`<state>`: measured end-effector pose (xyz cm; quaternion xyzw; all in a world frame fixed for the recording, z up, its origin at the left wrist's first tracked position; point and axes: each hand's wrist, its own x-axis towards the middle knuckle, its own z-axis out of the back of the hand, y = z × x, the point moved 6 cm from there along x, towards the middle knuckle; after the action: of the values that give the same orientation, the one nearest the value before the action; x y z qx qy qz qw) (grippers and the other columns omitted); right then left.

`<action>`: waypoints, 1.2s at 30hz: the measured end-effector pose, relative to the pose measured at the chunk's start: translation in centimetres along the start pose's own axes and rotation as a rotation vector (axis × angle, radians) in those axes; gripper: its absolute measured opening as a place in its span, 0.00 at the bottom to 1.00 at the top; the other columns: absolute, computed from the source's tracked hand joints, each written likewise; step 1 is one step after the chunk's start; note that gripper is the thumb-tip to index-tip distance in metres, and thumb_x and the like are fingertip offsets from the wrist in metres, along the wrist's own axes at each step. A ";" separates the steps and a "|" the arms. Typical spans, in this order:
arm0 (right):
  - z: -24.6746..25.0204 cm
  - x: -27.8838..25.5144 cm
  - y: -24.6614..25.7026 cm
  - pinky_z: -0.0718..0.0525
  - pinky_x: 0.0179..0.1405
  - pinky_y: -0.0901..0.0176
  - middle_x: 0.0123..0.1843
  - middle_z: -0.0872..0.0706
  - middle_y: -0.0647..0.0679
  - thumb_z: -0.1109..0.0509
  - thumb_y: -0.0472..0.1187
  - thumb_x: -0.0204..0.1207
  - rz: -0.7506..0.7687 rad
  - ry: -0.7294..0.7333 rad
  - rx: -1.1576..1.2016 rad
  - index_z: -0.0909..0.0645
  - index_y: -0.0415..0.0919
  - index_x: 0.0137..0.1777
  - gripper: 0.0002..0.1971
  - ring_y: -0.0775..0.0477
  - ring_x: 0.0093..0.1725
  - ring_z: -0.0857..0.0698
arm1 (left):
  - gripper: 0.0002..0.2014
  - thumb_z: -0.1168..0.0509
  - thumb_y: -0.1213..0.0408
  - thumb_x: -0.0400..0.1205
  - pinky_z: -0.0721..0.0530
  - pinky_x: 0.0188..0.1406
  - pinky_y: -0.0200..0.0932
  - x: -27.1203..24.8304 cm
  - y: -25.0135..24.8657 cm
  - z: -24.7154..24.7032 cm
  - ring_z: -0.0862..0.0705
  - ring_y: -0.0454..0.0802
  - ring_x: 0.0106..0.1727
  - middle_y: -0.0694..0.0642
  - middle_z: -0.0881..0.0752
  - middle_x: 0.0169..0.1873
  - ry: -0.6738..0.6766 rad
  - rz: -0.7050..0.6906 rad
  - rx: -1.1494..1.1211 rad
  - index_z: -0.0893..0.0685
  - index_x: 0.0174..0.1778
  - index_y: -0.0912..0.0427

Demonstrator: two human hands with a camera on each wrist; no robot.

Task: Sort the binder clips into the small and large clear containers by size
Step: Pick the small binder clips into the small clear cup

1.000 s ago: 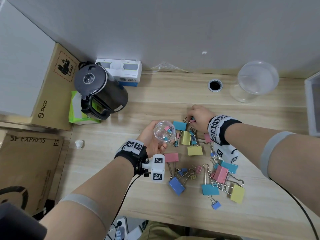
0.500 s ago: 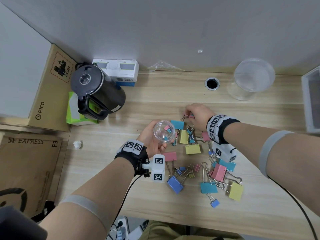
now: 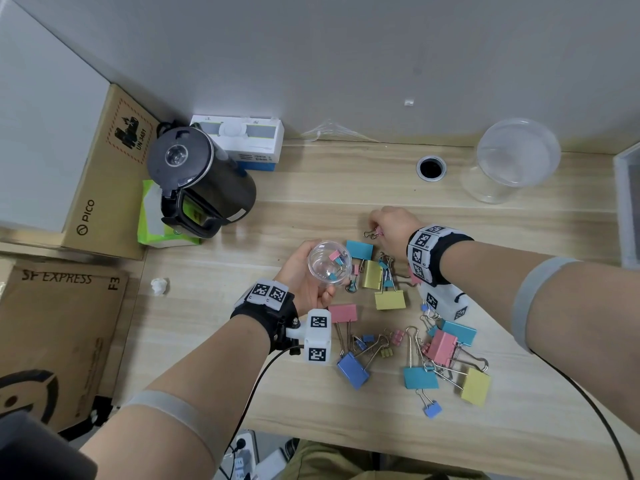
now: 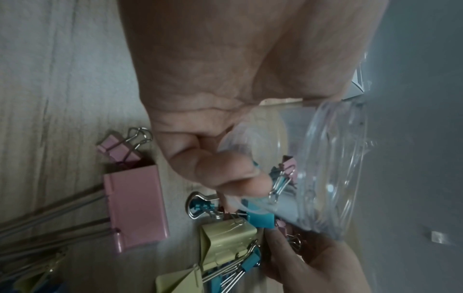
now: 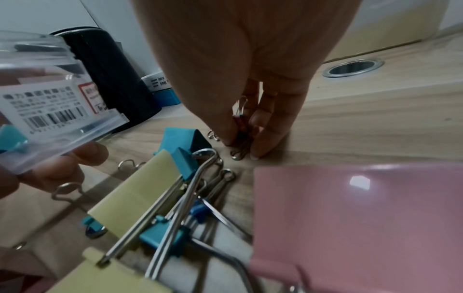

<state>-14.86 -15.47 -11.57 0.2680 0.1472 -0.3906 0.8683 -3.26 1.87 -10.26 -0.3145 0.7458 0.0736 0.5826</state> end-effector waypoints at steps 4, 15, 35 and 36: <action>-0.3 -0.1 0.0 0.19 0.55 0.48 0.55 0.21 0.42 0.33 0.29 0.73 -0.018 0.027 -0.007 0.25 0.41 0.60 0.16 0.38 0.56 0.21 | 0.24 0.38 0.41 0.79 0.25 0.23 0.37 0.1 -0.1 -0.3 0.23 0.48 0.23 0.61 0.14 0.43 0.005 -0.002 0.009 0.16 0.58 0.58; -0.3 -1.9 -0.7 0.22 0.55 0.51 0.54 0.20 0.40 0.34 0.27 0.73 -0.008 -0.010 0.107 0.21 0.35 0.54 0.10 0.38 0.55 0.21 | 0.23 0.40 0.42 0.81 0.26 0.22 0.37 0.0 0.3 -1.3 0.25 0.49 0.23 0.59 0.12 0.37 0.010 -0.037 0.026 0.16 0.59 0.58; 6.7 -6.8 6.2 0.11 0.47 0.60 0.42 0.09 0.50 0.14 0.42 0.64 0.112 0.070 0.501 0.10 0.41 0.45 0.12 0.52 0.41 0.11 | 0.24 0.39 0.45 0.84 0.25 0.23 0.38 -0.8 0.5 -3.5 0.22 0.51 0.26 0.62 0.13 0.36 -0.040 -0.074 -0.061 0.10 0.42 0.63; 6.4 -7.0 6.7 0.12 0.51 0.59 0.43 0.08 0.52 0.15 0.43 0.64 0.120 0.075 0.479 0.09 0.44 0.46 0.12 0.53 0.45 0.11 | 0.25 0.40 0.44 0.84 0.26 0.26 0.39 -0.7 0.7 -3.6 0.22 0.51 0.26 0.61 0.13 0.35 -0.038 -0.078 -0.073 0.09 0.38 0.62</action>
<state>-14.10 -11.29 -0.78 0.4887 0.0665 -0.3518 0.7956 -6.46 0.96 -8.69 -0.3628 0.7186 0.0841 0.5873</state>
